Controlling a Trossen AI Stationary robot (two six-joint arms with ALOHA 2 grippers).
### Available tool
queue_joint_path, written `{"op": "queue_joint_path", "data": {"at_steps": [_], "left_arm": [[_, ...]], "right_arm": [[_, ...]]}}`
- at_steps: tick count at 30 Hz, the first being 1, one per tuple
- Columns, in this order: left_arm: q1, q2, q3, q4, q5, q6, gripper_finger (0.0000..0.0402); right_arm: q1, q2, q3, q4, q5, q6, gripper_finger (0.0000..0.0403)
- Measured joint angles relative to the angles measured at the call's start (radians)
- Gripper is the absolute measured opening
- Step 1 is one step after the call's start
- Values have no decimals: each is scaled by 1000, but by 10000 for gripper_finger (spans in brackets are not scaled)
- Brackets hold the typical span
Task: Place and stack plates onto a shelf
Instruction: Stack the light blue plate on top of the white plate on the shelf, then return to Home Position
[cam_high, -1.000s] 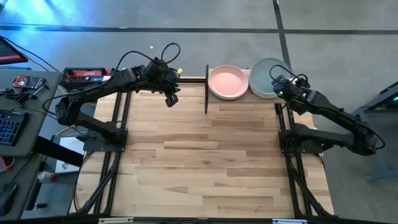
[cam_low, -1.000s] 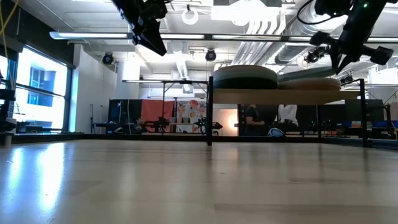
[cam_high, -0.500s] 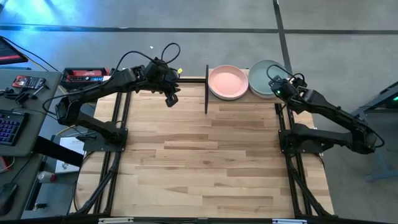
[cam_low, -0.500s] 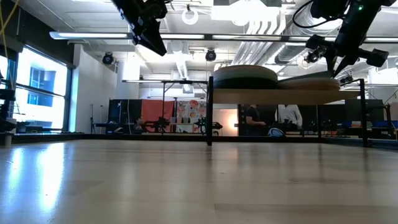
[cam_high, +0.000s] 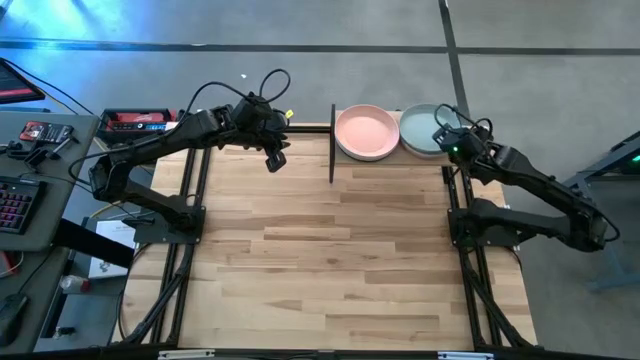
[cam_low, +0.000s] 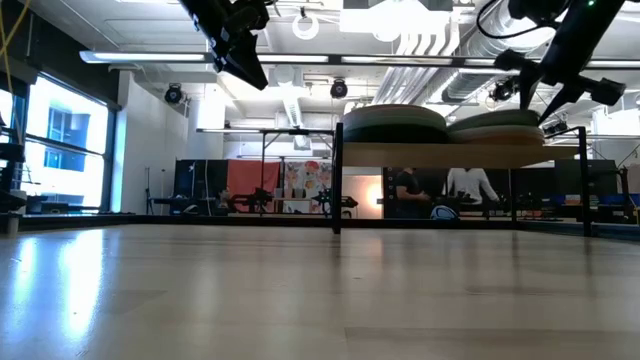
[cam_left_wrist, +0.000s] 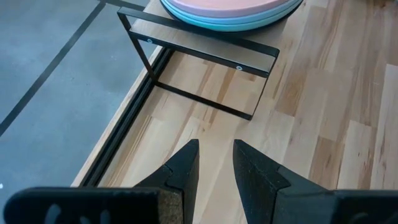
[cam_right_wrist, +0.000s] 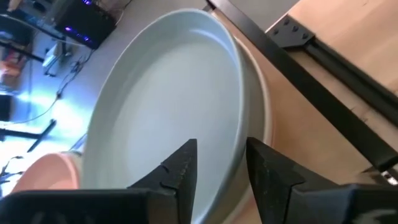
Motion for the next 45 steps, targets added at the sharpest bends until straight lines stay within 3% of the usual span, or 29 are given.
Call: {"op": "queue_joint_path", "data": {"at_steps": [21,29,36,45], "left_arm": [[0,0,0,0,0,-5,86],[0,0,0,7,1,-71,86],[-2,0,0,6,20,-97,86],[-14,0,0,0,180,-124,86]], "right_arm": [[0,-173,1,14,-95,-81,118],[13,-145,1,304,-234,-391,118],[88,-31,1,622,-338,-599,118],[280,111,1,913,-518,-734,118]]}}
